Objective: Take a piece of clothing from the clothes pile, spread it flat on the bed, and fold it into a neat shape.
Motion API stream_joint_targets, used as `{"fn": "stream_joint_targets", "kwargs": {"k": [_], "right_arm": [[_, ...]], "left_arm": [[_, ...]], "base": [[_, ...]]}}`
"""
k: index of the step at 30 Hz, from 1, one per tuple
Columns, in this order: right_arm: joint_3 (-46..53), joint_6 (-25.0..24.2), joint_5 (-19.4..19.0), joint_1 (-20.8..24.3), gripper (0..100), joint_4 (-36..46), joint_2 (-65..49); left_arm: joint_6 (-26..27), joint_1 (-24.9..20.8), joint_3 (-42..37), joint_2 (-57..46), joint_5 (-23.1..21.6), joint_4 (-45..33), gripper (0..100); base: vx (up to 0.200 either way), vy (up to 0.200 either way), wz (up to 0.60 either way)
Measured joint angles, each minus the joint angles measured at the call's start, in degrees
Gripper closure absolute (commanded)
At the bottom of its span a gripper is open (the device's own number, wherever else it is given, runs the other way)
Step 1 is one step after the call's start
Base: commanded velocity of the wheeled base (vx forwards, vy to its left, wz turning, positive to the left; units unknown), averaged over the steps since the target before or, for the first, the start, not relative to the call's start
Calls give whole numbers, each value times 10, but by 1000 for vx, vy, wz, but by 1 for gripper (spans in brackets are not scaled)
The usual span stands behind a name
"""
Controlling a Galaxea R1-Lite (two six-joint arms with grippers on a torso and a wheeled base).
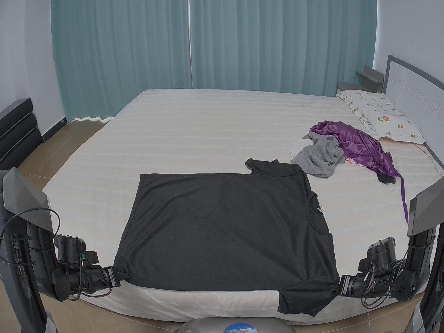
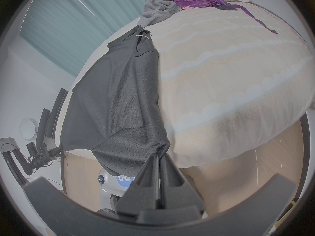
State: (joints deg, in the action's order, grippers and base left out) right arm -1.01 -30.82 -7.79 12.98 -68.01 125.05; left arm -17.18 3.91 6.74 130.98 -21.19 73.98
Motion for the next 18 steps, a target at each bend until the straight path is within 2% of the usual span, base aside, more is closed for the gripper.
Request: {"fn": "stream_joint_targets", "kwargs": {"k": [10,18], "right_arm": [[0,0,0,0,100,-7,-1],[0,-9,2,-2,100,-85,-11]], "left_arm": [[4,29,-18,-17,-1,0,100],[-8,29,-15,-34,-2,0,100]], "base": [[0,0,0],[0,0,0]]}}
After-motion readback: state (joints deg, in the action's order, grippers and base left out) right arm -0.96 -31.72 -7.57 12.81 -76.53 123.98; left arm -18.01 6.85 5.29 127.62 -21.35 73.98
